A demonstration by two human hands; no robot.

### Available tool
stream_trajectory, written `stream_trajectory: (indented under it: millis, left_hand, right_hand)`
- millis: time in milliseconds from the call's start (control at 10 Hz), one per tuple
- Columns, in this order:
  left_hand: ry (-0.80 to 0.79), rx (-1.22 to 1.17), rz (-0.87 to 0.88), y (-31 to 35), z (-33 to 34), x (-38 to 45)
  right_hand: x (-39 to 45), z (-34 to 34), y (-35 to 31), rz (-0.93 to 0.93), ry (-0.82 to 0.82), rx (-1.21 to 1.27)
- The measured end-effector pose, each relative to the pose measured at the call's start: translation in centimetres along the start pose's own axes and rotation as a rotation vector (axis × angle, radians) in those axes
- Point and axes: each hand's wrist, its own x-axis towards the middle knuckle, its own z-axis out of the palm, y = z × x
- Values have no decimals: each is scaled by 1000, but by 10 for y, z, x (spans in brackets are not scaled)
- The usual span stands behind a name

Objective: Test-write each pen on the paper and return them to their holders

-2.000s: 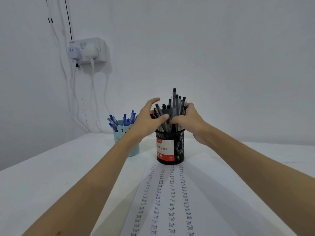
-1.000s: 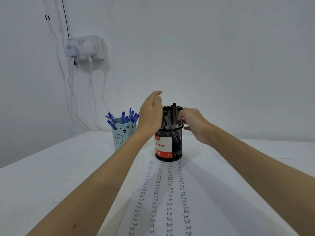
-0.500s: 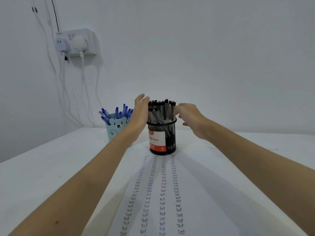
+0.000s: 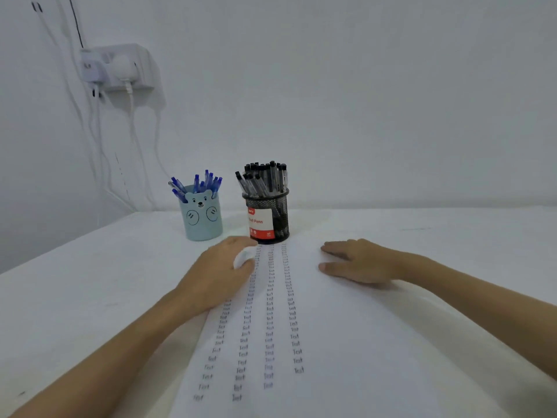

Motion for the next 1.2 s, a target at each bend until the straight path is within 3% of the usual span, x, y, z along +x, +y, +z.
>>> stream_trajectory:
  millis: [100, 200, 500, 700, 1100, 1200]
  left_hand:
    - [-212, 35, -74, 0, 5, -13]
    - [-272, 65, -79, 6, 4, -21]
    - [-362, 14, 7, 52, 15, -37]
    - [-427, 40, 36, 76, 41, -3]
    - [-421, -24, 44, 73, 61, 34]
    - [-394, -76, 38, 73, 59, 29]
  right_hand:
    - [-17, 9, 6, 18, 14, -45]
    - [-27, 14, 6, 30, 44, -93]
    - [-79, 8, 37, 120, 42, -122]
    - [-86, -7, 65, 249, 28, -125]
    - [-67, -8, 83, 289, 151, -73]
    - [-69, -5, 90, 259, 247, 11]
